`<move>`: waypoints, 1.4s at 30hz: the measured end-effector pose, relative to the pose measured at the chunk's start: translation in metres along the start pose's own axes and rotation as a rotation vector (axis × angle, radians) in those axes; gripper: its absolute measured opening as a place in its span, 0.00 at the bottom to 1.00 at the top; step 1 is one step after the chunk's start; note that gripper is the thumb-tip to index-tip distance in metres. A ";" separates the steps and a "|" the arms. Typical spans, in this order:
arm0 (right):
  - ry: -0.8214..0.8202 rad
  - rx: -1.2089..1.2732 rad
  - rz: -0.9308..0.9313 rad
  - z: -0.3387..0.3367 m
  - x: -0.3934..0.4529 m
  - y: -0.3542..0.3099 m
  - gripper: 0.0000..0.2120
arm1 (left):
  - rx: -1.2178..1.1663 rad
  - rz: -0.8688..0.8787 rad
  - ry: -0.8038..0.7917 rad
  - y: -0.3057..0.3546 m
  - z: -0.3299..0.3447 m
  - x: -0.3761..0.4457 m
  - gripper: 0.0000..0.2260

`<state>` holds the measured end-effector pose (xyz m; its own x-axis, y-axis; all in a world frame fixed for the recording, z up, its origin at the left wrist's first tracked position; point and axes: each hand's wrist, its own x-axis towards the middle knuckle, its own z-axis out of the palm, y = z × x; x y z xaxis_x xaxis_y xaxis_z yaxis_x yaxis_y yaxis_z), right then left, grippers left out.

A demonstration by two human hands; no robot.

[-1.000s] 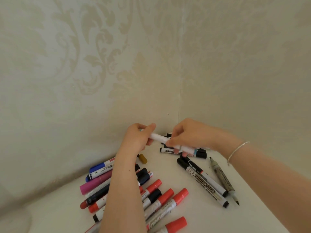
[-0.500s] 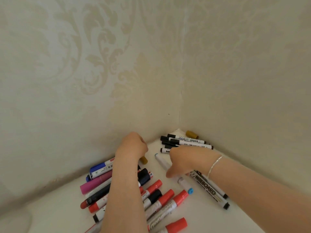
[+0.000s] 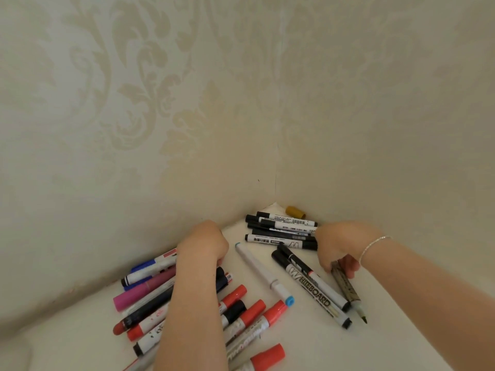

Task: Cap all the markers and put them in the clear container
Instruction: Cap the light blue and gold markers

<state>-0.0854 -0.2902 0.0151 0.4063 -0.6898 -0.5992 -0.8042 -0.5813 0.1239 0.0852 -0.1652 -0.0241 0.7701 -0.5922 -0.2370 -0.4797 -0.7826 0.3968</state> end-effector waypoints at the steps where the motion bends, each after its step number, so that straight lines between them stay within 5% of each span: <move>1: 0.011 0.007 -0.010 0.000 0.001 0.002 0.16 | -0.004 0.003 0.008 0.000 0.001 0.000 0.14; 7: 0.227 0.202 -0.146 -0.029 -0.015 0.016 0.05 | -0.125 0.090 0.025 0.002 -0.001 0.000 0.10; 11: 0.427 0.495 -0.364 -0.040 -0.025 0.005 0.07 | -0.635 0.277 -0.011 0.015 -0.013 -0.012 0.07; 15: 0.581 0.842 -0.548 -0.033 -0.024 -0.013 0.07 | -1.200 0.273 -0.137 0.020 -0.021 -0.022 0.09; 18: 0.523 1.071 -0.651 -0.027 -0.022 -0.021 0.07 | -1.417 0.295 -0.181 0.017 -0.024 -0.024 0.06; 33: 0.577 1.051 -0.731 -0.019 -0.022 -0.029 0.11 | -1.537 0.326 -0.194 0.017 -0.029 -0.026 0.07; 37: 0.659 1.434 -0.734 -0.024 -0.017 -0.024 0.13 | -1.534 0.323 -0.218 0.017 -0.030 -0.028 0.09; 42: 0.534 2.078 -0.793 -0.032 -0.017 -0.019 0.10 | -1.493 0.287 -0.206 0.015 -0.030 -0.027 0.07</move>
<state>-0.0633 -0.2811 0.0482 0.5191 -0.8436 0.1372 0.4655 0.1444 -0.8732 0.0700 -0.1549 0.0150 0.5981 -0.7989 -0.0639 0.3462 0.1856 0.9196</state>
